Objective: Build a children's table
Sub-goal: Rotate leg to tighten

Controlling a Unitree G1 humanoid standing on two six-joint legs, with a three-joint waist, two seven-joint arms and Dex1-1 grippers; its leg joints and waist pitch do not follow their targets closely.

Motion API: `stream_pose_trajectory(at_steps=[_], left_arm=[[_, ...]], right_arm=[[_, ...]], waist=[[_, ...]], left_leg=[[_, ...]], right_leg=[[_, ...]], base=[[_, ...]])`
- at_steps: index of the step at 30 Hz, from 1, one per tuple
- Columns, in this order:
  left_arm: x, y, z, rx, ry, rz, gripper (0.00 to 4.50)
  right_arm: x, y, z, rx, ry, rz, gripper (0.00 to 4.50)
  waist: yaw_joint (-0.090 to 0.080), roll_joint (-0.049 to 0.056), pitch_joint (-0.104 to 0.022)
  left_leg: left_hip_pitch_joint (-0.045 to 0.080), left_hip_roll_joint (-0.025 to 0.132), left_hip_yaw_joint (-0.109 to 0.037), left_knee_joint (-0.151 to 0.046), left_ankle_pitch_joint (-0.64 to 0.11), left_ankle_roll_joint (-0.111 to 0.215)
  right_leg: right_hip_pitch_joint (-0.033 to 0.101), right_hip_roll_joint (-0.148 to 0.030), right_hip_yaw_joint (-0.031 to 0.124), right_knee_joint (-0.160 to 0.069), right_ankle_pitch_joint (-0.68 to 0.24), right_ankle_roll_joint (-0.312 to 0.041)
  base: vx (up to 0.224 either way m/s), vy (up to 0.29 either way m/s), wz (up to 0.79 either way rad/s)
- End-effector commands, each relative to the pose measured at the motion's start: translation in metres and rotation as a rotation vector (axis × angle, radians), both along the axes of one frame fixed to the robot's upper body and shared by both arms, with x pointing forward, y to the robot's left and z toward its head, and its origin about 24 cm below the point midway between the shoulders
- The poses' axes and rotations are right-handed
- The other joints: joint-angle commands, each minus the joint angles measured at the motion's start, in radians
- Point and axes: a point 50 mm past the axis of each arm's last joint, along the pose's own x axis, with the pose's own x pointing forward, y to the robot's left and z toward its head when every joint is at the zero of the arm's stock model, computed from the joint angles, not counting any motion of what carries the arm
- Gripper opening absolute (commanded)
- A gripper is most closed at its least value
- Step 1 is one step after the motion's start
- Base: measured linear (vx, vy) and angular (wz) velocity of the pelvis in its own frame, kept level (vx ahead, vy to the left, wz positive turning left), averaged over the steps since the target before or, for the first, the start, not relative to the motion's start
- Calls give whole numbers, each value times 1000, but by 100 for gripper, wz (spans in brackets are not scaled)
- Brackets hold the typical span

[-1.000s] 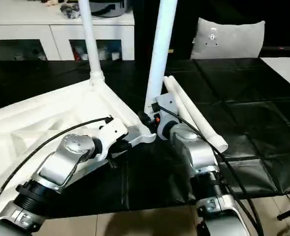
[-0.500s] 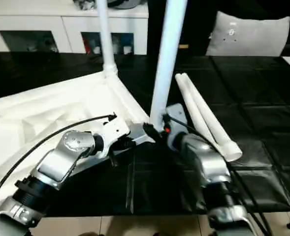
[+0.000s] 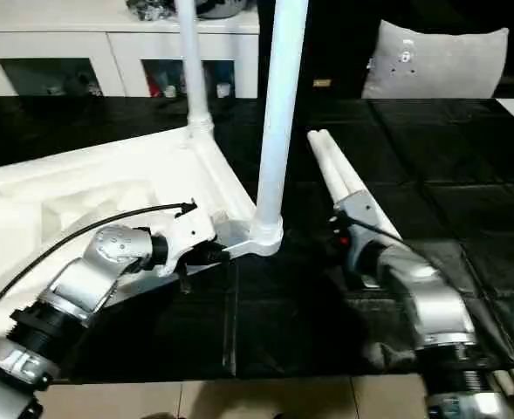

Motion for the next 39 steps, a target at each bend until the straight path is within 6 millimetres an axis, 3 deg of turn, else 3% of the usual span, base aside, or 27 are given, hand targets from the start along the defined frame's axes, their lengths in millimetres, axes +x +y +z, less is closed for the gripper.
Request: stream_pose_trajectory(at_steps=[1,6,11,14,15,23,29,39], left_arm=[[-5,4,-12,79,38,-72,0],[-11,4,-12,99,42,-230,0],[-17,2,-9,106,59,-361,0],[-18,0,-8,116,60,-407,0],[-18,0,-8,117,60,-411,0],[-17,-2,-8,123,53,-434,0],[-17,0,-10,128,61,-435,0],[-21,1,-14,135,85,-454,0]], right_arm=[[-4,4,4,-14,-19,96,445],[-15,12,8,23,11,328,445],[-18,22,2,11,55,451,445],[-14,26,-1,4,58,464,445],[-13,27,-1,4,58,465,419],[-12,35,-6,48,107,530,349],[-12,35,-9,59,119,538,293],[-16,39,-13,73,129,548,270]], waist=[[6,-2,-63],[15,-2,-64],[34,-2,-63],[39,0,-63],[40,-1,-62],[45,-3,-61],[47,-4,-64],[46,0,-64]], left_leg=[[-1,55,-18,-51,-93,98],[0,59,-18,-50,-101,116],[5,66,-17,-52,-119,94],[6,66,-17,-52,-129,81],[6,64,-16,-52,-138,74],[4,62,-18,-51,-157,59],[3,62,-17,-48,-131,65],[3,62,-18,-49,-138,62]], right_leg=[[62,-90,53,-56,-126,-210],[63,-91,51,-54,-120,-218],[57,-93,53,-54,-161,-216],[55,-94,53,-53,-169,-218],[55,-96,54,-54,-187,-215],[55,-96,54,-57,-251,-188],[56,-95,54,-52,-213,-196],[57,-94,53,-52,-214,-198]], base=[[0,0,0],[0,0,0],[0,0,0],[0,0,0],[0,0,0],[0,0,0],[0,0,0],[0,0,0]])
